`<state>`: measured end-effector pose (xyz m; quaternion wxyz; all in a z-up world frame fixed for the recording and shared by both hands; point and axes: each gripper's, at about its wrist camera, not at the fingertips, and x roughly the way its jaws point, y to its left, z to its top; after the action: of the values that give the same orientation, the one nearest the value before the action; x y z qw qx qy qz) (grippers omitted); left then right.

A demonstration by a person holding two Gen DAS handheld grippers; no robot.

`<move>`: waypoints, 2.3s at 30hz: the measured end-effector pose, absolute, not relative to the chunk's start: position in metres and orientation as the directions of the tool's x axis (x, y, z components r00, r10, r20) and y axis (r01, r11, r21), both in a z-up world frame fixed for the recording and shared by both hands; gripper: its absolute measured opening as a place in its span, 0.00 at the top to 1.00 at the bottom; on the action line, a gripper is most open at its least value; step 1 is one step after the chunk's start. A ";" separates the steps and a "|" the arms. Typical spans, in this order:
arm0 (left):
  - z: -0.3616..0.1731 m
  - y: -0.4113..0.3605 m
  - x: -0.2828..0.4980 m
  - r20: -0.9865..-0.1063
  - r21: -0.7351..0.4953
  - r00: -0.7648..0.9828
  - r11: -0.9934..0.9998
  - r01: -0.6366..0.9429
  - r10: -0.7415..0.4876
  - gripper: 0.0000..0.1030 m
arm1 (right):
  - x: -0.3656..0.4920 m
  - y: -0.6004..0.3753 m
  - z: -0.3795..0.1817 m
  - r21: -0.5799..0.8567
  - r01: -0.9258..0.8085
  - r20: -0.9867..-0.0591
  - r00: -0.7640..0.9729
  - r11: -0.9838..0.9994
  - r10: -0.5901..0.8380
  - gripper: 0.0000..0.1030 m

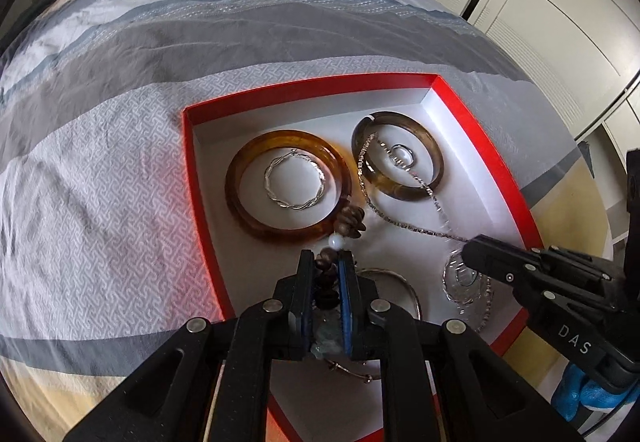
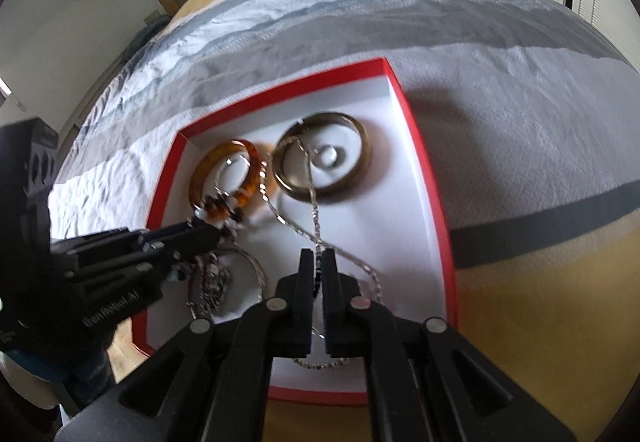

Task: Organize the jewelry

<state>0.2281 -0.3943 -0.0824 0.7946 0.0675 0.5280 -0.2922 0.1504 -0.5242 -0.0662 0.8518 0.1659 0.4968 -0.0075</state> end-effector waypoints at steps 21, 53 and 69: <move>0.002 -0.322 0.171 -0.796 -0.170 0.446 0.857 0.487 -0.410 0.42 | 0.099 -0.482 0.008 0.213 0.137 -0.799 0.594 0.967 0.092 0.68; 0.050 -0.088 0.015 -0.685 0.047 0.717 0.973 0.224 -0.132 0.28 | -0.027 -0.299 0.060 0.019 0.001 -0.720 0.694 1.000 0.013 0.57; 0.043 -0.067 -0.006 -0.668 0.031 0.738 0.986 0.161 -0.099 0.00 | -0.045 -0.279 0.065 -0.027 -0.036 -0.698 0.716 0.999 0.006 0.56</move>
<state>-0.0060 -0.0665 0.0434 0.9311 0.0434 0.3553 -0.0699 -0.0453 -0.2790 0.0647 0.9261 -0.0194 0.3765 0.0113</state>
